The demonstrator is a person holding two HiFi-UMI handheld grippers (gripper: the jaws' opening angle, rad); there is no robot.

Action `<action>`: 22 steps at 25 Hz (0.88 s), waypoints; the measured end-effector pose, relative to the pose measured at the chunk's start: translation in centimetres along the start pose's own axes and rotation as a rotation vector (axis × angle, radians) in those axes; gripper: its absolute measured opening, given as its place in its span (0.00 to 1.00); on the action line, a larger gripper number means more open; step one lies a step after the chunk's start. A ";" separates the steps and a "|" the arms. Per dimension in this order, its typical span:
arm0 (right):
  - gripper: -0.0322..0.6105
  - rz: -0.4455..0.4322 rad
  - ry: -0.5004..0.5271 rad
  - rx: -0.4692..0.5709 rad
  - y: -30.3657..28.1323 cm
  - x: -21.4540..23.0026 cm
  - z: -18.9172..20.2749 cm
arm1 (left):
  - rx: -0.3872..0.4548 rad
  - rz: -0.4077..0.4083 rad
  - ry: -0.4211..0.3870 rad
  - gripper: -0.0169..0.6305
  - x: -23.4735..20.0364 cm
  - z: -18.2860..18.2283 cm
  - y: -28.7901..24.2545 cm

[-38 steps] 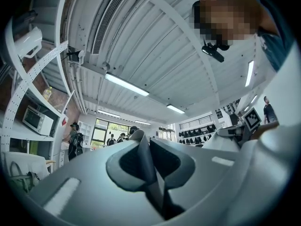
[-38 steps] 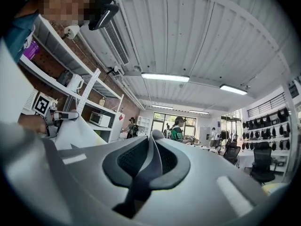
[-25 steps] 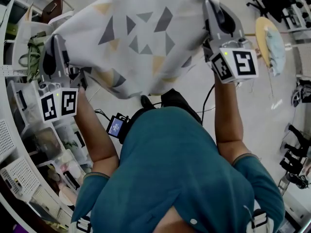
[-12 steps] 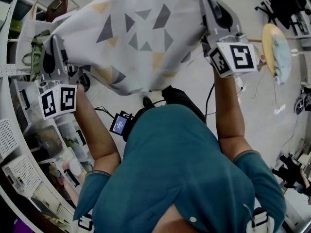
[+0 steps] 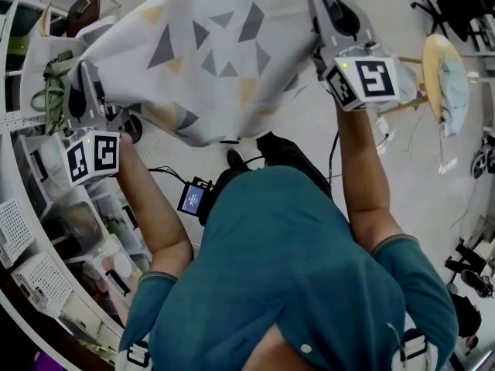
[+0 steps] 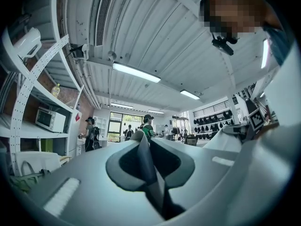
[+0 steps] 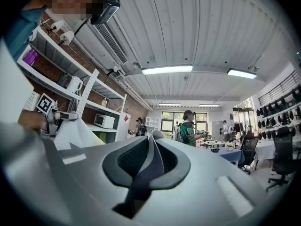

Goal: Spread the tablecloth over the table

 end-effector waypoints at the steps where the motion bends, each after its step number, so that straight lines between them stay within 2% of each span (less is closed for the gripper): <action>1: 0.08 -0.004 -0.005 -0.003 -0.4 0.5 0.7 | -0.009 -0.005 0.000 0.06 0.0 0.7 -0.5; 5: 0.08 -0.017 -0.022 -0.012 -2.6 2.9 3.3 | -0.041 -0.019 0.002 0.06 0.3 2.9 -3.4; 17: 0.08 -0.015 -0.042 -0.028 -3.7 3.5 4.7 | -0.074 -0.041 0.019 0.06 -0.3 4.6 -4.3; 22: 0.08 -0.026 -0.081 -0.058 -7.1 7.3 9.2 | -0.118 -0.083 0.013 0.06 -0.5 8.6 -8.0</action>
Point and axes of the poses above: the fingertips, and each gripper's own axes: y backward along the fingers, x to its right, z out of its underside, the point moved 7 cm from there along y, backward along the fingers, and after that the axes turned 11 degrees about -z, right-handed, at the moved point
